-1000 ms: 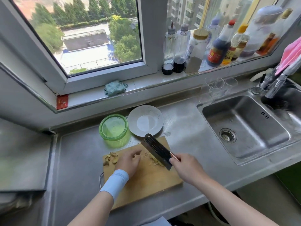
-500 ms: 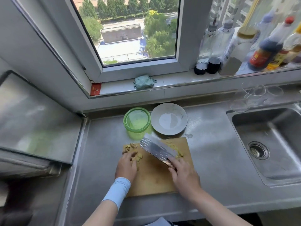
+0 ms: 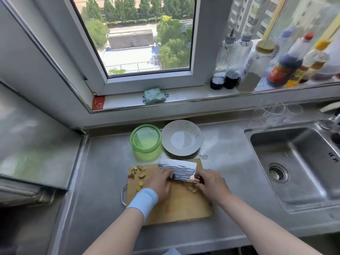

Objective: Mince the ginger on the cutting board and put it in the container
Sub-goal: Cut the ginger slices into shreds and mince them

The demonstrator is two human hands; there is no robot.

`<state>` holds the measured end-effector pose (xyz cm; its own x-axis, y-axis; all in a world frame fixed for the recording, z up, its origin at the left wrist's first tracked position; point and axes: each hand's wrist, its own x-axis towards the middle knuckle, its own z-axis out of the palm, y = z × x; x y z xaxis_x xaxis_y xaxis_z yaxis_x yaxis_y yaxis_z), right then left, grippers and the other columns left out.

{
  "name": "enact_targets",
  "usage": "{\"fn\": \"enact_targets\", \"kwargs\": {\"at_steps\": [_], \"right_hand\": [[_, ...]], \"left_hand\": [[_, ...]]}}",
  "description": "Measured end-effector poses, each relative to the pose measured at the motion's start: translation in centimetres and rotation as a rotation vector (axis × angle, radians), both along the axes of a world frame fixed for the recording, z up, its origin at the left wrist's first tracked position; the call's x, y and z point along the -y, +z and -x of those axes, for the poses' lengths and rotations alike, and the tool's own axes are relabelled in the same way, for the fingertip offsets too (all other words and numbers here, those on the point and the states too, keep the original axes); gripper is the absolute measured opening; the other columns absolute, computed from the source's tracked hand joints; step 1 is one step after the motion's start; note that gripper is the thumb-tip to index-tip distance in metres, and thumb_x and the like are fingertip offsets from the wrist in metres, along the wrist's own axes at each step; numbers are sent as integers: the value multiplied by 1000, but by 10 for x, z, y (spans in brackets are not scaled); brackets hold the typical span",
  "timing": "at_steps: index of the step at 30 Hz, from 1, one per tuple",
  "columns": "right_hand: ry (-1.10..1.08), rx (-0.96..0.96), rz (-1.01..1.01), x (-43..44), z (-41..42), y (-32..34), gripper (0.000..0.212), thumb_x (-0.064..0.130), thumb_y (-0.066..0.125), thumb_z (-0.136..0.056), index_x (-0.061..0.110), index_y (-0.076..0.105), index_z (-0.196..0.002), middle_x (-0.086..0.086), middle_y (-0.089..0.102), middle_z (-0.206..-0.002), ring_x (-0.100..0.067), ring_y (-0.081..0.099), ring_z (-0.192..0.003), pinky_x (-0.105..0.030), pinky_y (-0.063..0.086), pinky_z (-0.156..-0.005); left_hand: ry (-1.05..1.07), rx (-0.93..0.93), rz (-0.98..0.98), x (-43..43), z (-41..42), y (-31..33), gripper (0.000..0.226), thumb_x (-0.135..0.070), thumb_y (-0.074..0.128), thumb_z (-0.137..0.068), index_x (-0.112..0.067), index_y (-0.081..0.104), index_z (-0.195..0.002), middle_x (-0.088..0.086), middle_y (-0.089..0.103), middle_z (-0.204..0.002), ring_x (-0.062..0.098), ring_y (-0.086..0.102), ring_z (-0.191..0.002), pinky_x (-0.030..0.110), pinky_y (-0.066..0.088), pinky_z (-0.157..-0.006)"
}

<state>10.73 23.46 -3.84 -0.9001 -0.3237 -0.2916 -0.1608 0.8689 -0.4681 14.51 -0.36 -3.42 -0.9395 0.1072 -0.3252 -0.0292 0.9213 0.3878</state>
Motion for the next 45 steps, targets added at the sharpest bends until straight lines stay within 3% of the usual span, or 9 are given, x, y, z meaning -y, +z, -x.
{"fn": "enact_targets", "kwargs": {"at_steps": [4,9,11,14,19,26,34,39,45], "right_hand": [[61,46,32,-8,0,-11,32,30,62,-74,39,47,-100,9,62,-93,-23,59,-92,-44,53,-75],[145,-266,58,9,1,-3,30,17,77,-70,22,67,-97,3,64,-87,-27,62,-82,-39,49,-73],[175,-334,85,33,2,8,29,13,77,-70,21,68,-97,3,63,-90,-24,60,-86,-38,47,-76],[275,-266,136,80,-2,24,25,12,65,-82,19,68,-106,0,64,-100,-28,58,-94,-41,46,-80],[379,-73,22,149,-12,25,33,15,54,-94,25,64,-124,1,61,-120,-27,57,-113,-38,49,-85],[302,0,-155,193,-15,5,50,4,44,-92,25,57,-136,-7,54,-121,-33,59,-112,-40,50,-90],[31,18,-75,204,-19,0,7,17,61,-90,19,63,-96,-2,62,-103,-25,60,-96,-32,44,-74],[-169,13,57,195,-32,5,8,16,73,-83,21,67,-84,5,69,-87,-15,60,-84,-29,48,-77],[-103,26,27,172,-71,-9,13,23,81,-75,27,68,-77,10,59,-88,-12,58,-82,-27,43,-71]], "left_hand": [[67,-3,-29,0,0,5,51,-22,51,-96,-30,40,-145,-7,44,-147,18,39,-135,37,36,-111],[332,-142,-163,26,-4,13,43,-15,53,-97,-26,52,-138,-10,53,-132,14,47,-127,24,32,-106],[468,-166,-176,44,-8,14,38,-12,55,-94,-25,59,-130,-6,58,-126,16,54,-118,27,39,-101],[586,-136,-153,70,-20,10,28,-13,56,-94,-26,68,-115,-6,62,-114,14,59,-98,25,45,-89],[524,21,-154,99,-41,-4,24,-27,63,-92,-33,69,-114,-9,66,-110,12,62,-93,24,48,-87],[345,57,-197,116,-40,-25,35,-33,66,-89,-30,67,-123,-6,60,-116,16,57,-109,26,44,-94],[275,2,-287,131,-37,-40,20,-34,69,-88,-30,72,-107,-9,61,-108,14,57,-103,26,45,-87],[260,-71,-352,140,-37,-37,15,-35,61,-94,-27,72,-100,-8,64,-103,15,59,-94,27,46,-80],[363,-112,-433,134,-48,-24,8,-30,62,-94,-29,68,-98,-10,70,-90,15,63,-82,27,50,-73]]}}
